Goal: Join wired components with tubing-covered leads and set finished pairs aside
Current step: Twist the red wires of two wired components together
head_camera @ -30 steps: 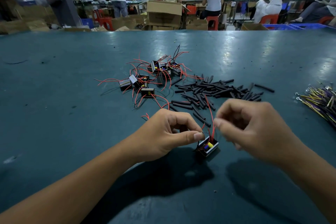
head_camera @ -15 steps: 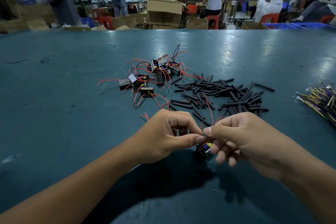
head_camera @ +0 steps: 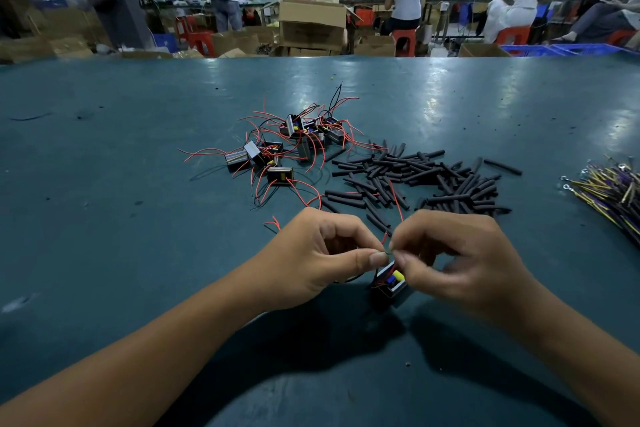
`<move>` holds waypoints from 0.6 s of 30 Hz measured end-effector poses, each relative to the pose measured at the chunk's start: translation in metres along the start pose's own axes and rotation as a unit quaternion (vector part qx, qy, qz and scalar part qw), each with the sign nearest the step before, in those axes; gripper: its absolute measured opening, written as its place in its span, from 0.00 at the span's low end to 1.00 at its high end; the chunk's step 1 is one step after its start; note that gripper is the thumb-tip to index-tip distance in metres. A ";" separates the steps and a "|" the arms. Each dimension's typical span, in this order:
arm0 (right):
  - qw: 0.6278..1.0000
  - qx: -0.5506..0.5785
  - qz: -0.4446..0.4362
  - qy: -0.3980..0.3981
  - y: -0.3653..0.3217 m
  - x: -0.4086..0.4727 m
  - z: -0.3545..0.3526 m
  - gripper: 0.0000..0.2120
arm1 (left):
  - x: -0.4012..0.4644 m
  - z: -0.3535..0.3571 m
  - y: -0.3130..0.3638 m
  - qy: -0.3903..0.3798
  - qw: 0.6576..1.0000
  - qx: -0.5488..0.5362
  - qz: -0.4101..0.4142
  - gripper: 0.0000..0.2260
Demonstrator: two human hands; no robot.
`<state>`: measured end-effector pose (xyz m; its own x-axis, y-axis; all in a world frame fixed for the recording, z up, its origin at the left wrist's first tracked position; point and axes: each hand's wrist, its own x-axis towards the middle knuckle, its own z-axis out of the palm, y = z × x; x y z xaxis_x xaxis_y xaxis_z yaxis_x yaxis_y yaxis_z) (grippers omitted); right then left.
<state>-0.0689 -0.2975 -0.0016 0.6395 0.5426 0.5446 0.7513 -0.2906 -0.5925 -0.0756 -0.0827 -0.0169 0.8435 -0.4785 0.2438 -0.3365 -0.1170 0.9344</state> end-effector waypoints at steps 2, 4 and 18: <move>0.991 -0.101 -0.084 -0.018 0.003 0.000 -0.003 0.05 | 0.000 0.001 0.000 0.001 1.000 0.013 0.000 0.02; 0.994 -0.083 -0.067 -0.034 0.001 0.000 -0.008 0.03 | 0.000 0.002 0.001 0.010 0.999 0.043 0.010 0.02; 0.842 0.343 0.408 -0.078 -0.020 0.007 -0.006 0.06 | -0.001 0.001 0.004 0.036 0.988 0.134 0.061 0.04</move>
<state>-0.0786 -0.2923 0.0176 0.8276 0.4959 -0.2630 -0.2336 -0.1218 -0.9647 -0.0780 -0.0836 -0.0141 0.8147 -0.4407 0.3769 -0.5276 -0.2937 0.7971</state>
